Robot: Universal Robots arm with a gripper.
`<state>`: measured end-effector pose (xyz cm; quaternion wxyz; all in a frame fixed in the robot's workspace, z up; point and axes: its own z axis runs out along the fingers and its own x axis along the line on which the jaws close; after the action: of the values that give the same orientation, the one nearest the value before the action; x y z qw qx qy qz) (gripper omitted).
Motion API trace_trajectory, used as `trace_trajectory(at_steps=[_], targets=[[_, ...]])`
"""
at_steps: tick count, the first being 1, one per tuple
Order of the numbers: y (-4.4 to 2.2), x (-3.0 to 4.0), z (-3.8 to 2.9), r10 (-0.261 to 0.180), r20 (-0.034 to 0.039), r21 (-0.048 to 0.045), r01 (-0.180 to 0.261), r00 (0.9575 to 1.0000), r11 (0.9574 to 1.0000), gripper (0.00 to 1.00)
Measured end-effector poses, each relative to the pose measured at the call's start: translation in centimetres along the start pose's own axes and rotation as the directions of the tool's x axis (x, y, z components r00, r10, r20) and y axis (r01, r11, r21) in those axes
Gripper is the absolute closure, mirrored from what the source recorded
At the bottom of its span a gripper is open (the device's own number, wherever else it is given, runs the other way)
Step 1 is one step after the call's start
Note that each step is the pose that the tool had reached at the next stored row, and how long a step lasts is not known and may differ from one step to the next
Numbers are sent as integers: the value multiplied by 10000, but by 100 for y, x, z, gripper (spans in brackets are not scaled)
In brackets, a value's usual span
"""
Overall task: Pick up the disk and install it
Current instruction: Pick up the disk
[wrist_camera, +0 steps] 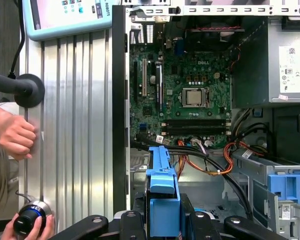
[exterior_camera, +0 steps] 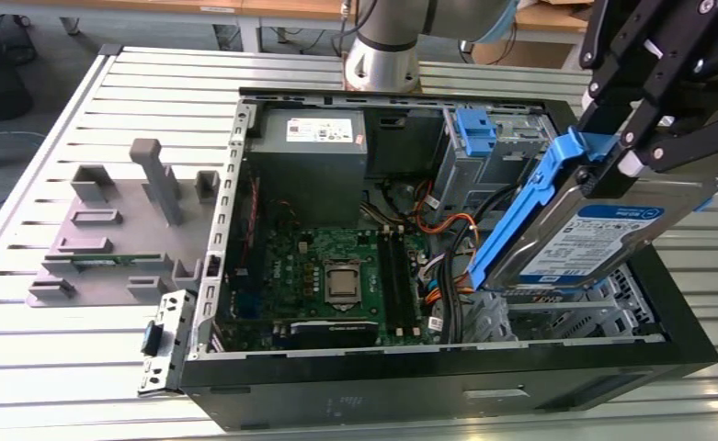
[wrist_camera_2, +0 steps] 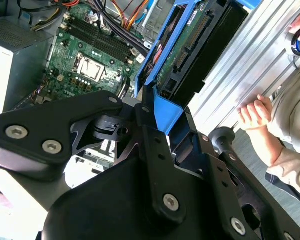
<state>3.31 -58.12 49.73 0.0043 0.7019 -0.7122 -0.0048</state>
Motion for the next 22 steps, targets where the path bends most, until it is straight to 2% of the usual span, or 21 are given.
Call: trace_trajectory(at_steps=[11, 18, 19, 22], targets=[[-131, -2, 5, 1, -1, 0, -1, 10000, 10000, 64], [-156, -2, 33, -6, 1, 3, 6, 10000, 10000, 64], [-156, -1, 38, -19, 2, 23, 19, 10000, 10000, 64], [-157, -2, 53, -84, 2, 199, 84, 10000, 9998, 64]])
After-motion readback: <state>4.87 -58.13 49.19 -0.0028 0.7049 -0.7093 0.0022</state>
